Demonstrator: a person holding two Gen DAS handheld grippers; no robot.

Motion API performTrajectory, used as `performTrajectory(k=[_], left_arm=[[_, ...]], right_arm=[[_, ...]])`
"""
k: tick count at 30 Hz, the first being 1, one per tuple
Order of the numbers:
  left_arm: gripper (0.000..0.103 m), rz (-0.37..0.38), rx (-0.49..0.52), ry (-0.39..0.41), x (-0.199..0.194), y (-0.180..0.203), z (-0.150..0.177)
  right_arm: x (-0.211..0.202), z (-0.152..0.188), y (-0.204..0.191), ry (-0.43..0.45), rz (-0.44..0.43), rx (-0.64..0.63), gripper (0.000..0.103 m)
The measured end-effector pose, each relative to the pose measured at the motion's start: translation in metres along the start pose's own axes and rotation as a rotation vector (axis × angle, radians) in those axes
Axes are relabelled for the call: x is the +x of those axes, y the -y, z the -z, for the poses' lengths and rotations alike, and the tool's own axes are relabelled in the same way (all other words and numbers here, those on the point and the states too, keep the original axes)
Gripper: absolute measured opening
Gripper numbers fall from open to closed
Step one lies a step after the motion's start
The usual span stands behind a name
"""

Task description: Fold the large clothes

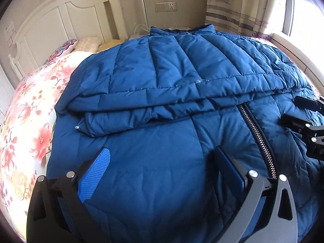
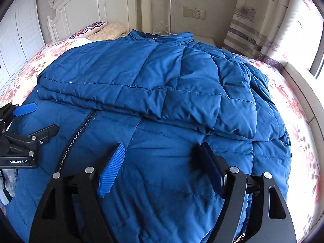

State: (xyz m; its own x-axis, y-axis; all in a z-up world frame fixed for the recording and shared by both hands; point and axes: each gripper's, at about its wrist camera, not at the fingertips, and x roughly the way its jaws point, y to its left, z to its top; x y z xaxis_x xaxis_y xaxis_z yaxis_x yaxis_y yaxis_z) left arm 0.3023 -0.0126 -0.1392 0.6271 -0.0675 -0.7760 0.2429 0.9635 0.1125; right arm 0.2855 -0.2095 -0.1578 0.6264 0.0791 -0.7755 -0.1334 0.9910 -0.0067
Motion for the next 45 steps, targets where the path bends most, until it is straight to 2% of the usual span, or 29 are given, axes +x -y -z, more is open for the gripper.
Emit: performTrajectory(k=[15,19,20,22,23,24,25,27,28,30,32,34,35,36,38,40,42,45], left_arm=[[0.101,0.02,-0.019,-0.02,0.001,-0.005,-0.002],[0.101,0.028,-0.057,0.013,-0.017,-0.021,0.001],[0.101,0.0,-0.07,0.013,-0.019,-0.029,0.003],[0.101,-0.033,-0.106,-0.023,-0.011,-0.045,0.007],[0.101,0.007,-0.166,-0.061,-0.004,-0.059,0.009],[0.101,0.04,-0.214,-0.06,-0.004,-0.068,0.009],[0.101,0.022,-0.231,-0.055,-0.006,-0.071,0.009],[0.1,-0.023,-0.222,-0.049,-0.01,-0.068,0.009],[0.1,-0.038,-0.211,-0.023,-0.018,-0.062,0.011],[0.1,0.008,-0.183,0.024,-0.038,-0.046,0.017],[0.101,0.049,-0.101,0.059,-0.058,-0.02,0.025],[0.101,0.06,0.028,0.056,-0.07,0.011,0.042],[0.101,0.06,0.067,0.034,-0.068,0.021,0.051],[0.101,0.054,0.103,0.0,-0.063,0.029,0.06],[0.101,0.059,0.098,-0.009,-0.058,0.031,0.069],[0.101,0.089,0.036,-0.044,-0.058,0.017,0.068],[0.101,0.071,0.004,-0.025,-0.067,0.007,0.071],[0.101,0.051,-0.007,0.02,-0.09,-0.012,0.095]], right_arm=[[-0.004,-0.002,0.001,-0.015,-0.001,0.004,0.077],[-0.029,-0.003,0.029,0.047,0.073,0.09,0.077],[-0.031,-0.002,0.04,0.041,0.097,0.114,0.078],[-0.021,0.005,0.066,-0.025,0.151,0.156,0.079],[-0.013,0.01,0.075,-0.059,0.149,0.17,0.08],[-0.013,0.014,0.082,-0.04,0.111,0.191,0.081],[-0.017,0.016,0.084,-0.029,0.094,0.204,0.081],[-0.029,0.017,0.077,-0.031,0.125,0.191,0.08],[-0.04,0.018,0.066,-0.003,0.12,0.171,0.08],[-0.066,0.026,0.033,0.062,0.054,0.063,0.08],[-0.08,0.04,0.0,0.083,0.01,-0.061,0.081],[-0.08,0.062,-0.029,0.039,-0.039,-0.169,0.084],[-0.074,0.073,-0.038,-0.003,-0.046,-0.209,0.084],[-0.071,0.081,-0.041,-0.002,-0.022,-0.224,0.084],[-0.075,0.082,-0.037,-0.003,-0.03,-0.202,0.084],[-0.083,0.084,-0.029,-0.006,-0.013,-0.171,0.084],[-0.099,0.09,-0.024,0.028,-0.007,-0.164,0.084],[-0.122,0.109,-0.011,0.056,-0.031,-0.145,0.085]])
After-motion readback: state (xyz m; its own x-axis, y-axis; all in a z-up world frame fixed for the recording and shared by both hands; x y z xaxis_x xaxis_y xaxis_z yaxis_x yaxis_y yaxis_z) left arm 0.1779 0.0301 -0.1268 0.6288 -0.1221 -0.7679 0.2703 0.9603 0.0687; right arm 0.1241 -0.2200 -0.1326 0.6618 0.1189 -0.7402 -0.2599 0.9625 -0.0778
